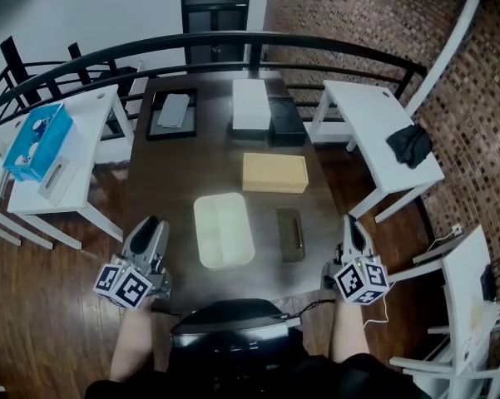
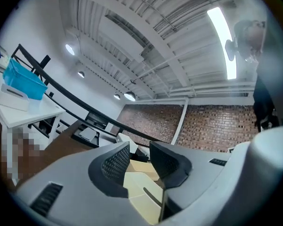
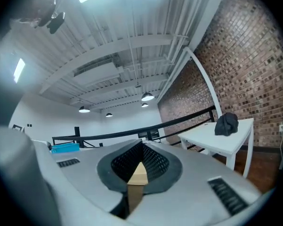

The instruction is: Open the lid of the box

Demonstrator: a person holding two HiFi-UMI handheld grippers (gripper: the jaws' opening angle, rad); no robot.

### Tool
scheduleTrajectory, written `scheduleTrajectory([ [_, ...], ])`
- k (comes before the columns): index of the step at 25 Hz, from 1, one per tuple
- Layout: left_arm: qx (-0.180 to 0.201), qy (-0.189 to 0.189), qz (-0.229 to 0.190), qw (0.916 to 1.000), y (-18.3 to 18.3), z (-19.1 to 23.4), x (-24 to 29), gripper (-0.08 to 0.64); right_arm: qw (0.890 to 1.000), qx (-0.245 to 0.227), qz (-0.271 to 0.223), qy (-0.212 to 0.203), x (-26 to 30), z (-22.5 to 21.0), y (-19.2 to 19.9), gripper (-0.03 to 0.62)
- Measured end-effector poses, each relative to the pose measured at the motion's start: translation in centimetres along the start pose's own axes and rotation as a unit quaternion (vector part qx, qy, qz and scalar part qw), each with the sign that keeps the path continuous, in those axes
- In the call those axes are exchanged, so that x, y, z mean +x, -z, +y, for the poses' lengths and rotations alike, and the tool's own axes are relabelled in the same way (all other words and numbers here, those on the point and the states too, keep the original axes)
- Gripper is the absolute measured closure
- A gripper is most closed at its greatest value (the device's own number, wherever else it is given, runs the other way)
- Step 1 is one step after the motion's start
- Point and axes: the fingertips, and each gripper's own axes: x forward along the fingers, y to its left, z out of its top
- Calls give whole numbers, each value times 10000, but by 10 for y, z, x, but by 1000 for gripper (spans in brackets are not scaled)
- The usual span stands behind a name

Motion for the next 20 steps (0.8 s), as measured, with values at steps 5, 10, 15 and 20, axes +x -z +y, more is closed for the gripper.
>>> scheduleTrajectory([
  [5, 311, 224, -61, 9992, -13, -11, -37, 465, 9989, -93, -150, -430, -9, 21, -8, 591],
  [10, 409, 66, -263, 9988, -22, -8, -56, 471, 9969, -215, -111, -742, -8, 43, -2, 591],
  [15, 302, -9, -402, 9987, -23, -6, -59, 477, 9978, -89, -45, -654, -12, 47, 8, 591],
  [20, -187, 85, -457, 9987, -13, -8, -58, 483, 9988, 138, 4, -474, -16, 37, 14, 591],
])
